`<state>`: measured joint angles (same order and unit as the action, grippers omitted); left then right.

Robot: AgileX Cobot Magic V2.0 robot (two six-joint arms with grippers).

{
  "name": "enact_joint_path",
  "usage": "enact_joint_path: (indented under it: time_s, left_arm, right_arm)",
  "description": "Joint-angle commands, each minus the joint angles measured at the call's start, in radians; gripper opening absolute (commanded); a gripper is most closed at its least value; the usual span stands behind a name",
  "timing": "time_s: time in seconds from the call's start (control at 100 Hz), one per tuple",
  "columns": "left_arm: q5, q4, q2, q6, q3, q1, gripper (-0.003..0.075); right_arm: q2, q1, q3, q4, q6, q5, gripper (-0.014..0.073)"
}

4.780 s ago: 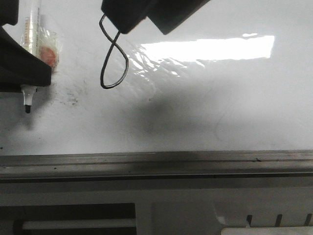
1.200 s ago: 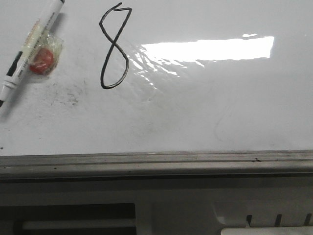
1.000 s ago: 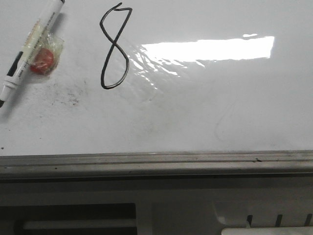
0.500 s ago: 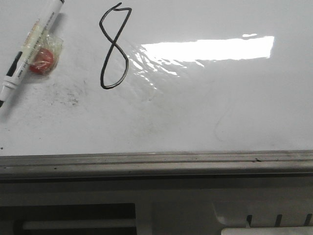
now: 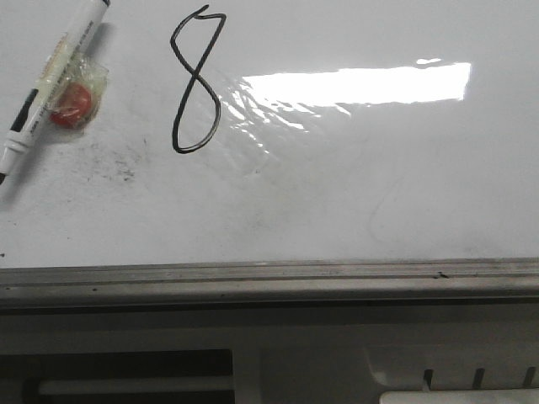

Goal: Write number 8 on whiteboard

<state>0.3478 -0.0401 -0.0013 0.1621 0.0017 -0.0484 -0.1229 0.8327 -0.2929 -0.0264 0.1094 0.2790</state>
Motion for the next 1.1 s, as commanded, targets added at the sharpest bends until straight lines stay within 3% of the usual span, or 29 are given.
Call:
enact_joint_path:
  time_s: [0.0,0.25,0.47,0.85,1.09]
  left_arm:
    - [-0.027,0.001,-0.031,0.006,0.032,0.001,-0.0020]
    - [-0.027,-0.001,-0.031,0.006,0.032,0.001,-0.0020]
    - [-0.027,-0.001,-0.031,0.006,0.032,0.001,-0.0020]
    - [-0.027,-0.001,-0.031,0.006,0.032,0.001,-0.0020]
    - [-0.027,-0.001,-0.031,0.006,0.032,0.001,-0.0020]
  right_arm:
    - [-0.010,-0.005,0.043,0.026,0.004,-0.157,-0.0063]
    - [-0.010,-0.110,0.232,0.032,0.004,-0.467,-0.0063]
    - [-0.010,-0.312,0.316,0.032,0.004,-0.623,-0.0063]
    - [-0.005,-0.807,0.316,0.032,-0.022,-0.526,-0.0063]
    - [0.159,-0.980,0.316,0.026,-0.033,-0.182,-0.0063]
